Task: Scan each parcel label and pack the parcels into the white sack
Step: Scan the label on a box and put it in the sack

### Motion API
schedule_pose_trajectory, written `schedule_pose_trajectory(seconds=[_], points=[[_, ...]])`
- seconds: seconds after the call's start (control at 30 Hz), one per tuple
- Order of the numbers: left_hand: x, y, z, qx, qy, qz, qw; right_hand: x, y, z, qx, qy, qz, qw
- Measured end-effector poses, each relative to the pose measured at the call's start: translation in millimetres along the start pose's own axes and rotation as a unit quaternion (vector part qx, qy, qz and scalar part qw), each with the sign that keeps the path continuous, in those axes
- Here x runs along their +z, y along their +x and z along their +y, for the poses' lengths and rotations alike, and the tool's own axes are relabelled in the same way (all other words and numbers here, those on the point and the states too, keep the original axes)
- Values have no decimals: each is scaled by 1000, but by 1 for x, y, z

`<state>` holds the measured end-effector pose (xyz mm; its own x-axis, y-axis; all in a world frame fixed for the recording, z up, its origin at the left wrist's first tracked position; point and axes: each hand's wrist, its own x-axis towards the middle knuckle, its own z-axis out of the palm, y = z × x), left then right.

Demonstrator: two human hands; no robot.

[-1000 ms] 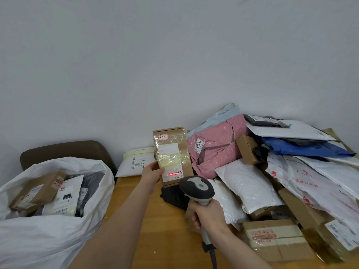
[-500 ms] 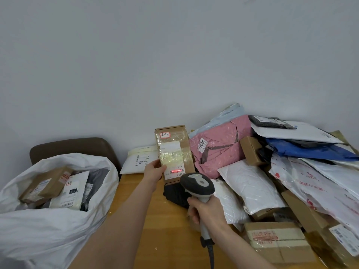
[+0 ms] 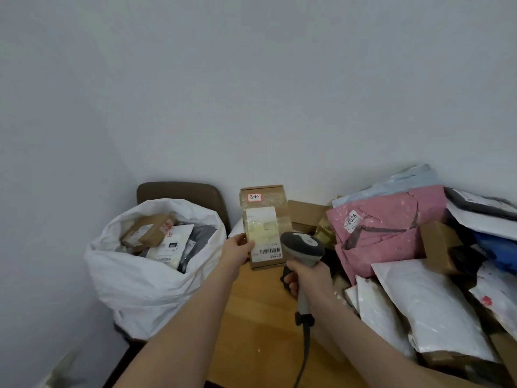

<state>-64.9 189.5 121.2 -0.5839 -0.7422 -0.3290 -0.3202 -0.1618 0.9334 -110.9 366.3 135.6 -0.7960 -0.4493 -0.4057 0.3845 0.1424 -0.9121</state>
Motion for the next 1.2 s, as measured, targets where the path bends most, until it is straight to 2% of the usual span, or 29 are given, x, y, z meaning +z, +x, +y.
schedule_pose_trajectory(seconds=[0.23,0.37,0.5,0.6,0.67,0.77,0.83,1.07,1.2], points=[[-94,33,-4,-1,8,78,997,91,32,-11,17,9,-55,998],[-162,81,-10,11,50,103,993,159,67,-10,45,3,-55,997],[-239,152,-18,33,154,103,982,234,116,0,87,16,-22,996],[-283,203,-28,46,308,112,944,271,154,14,114,23,29,993],[-296,230,-39,42,375,83,922,283,174,25,128,7,68,989],[-292,259,-60,-1,445,-44,895,293,197,44,150,-35,128,980],[-284,272,-74,-29,456,-89,885,297,209,55,160,-72,149,973],[-291,306,-94,-78,360,-120,922,321,241,87,175,-132,147,965],[-296,312,-102,-43,361,-155,919,333,249,91,194,-115,161,961]])
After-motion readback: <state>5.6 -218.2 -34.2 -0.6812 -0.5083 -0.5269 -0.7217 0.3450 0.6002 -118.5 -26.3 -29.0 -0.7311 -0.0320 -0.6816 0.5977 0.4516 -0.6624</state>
